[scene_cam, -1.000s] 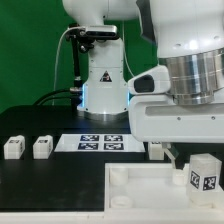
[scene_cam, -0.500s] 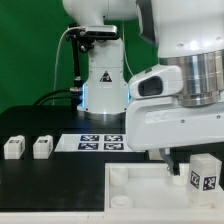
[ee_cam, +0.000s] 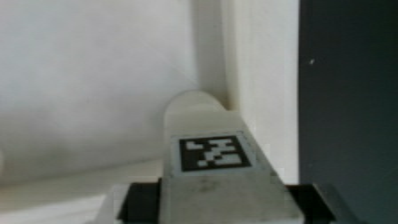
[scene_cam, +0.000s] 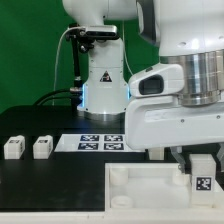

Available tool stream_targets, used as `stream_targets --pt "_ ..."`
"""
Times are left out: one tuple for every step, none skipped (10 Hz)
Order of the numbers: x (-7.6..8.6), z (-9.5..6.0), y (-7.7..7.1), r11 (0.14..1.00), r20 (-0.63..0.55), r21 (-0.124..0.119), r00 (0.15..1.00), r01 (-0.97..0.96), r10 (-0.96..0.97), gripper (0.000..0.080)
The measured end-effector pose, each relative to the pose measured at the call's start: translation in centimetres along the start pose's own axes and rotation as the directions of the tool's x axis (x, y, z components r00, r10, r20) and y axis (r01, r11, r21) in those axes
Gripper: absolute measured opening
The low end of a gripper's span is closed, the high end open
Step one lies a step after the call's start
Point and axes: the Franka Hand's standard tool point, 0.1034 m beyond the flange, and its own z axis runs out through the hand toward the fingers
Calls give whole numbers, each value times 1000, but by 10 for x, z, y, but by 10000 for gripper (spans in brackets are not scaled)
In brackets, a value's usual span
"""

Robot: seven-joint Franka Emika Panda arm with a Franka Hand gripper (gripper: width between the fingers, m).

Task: Assemble one leg

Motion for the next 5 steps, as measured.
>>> stream_targets --pt "0 0 0 997 0 1 997 -74 74 298" --pt "0 0 0 970 -1 0 970 -244 244 298" --pt "0 0 -1 916 0 2 916 -400 400 298" --pt "0 0 -1 830 4 6 830 -558 558 298" --pt "0 0 -2 710 18 14 710 -704 704 298"
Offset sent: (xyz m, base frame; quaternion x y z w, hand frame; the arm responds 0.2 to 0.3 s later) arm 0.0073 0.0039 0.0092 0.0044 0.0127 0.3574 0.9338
